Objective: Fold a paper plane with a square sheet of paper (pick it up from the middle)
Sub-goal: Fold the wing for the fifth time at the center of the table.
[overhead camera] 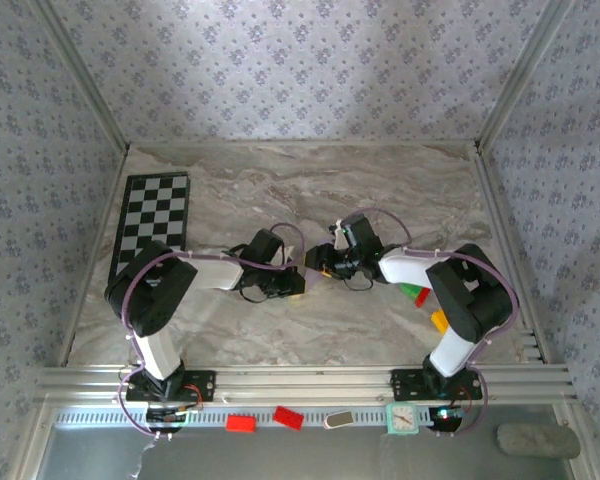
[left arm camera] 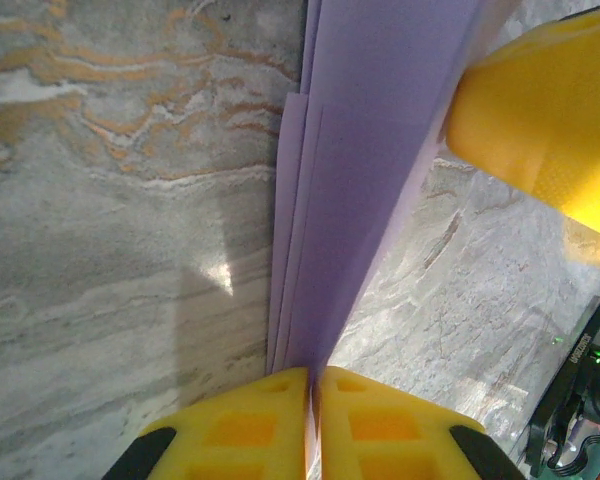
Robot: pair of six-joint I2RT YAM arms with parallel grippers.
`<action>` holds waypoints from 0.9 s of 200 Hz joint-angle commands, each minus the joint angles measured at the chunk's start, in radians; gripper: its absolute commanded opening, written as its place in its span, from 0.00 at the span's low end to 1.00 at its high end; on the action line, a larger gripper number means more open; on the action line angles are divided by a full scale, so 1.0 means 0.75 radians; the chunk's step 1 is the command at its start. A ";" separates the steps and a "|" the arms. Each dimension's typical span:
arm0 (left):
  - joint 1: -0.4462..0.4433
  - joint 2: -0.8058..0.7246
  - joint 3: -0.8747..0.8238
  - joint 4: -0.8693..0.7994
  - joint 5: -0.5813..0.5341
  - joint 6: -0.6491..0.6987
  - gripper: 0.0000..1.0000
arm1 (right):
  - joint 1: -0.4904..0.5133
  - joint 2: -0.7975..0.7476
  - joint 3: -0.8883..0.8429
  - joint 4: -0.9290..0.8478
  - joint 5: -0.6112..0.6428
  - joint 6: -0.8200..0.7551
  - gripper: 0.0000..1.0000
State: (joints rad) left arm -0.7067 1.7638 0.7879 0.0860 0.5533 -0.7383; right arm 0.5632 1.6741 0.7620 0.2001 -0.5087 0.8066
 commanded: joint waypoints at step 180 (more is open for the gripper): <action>0.018 0.027 -0.010 -0.070 -0.026 -0.029 0.12 | -0.021 0.085 0.049 -0.093 0.031 -0.010 0.50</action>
State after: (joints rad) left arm -0.7021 1.7638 0.7879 0.0853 0.5541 -0.7540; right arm 0.5537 1.7191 0.7731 0.1604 -0.4789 0.8070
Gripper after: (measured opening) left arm 0.125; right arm 0.497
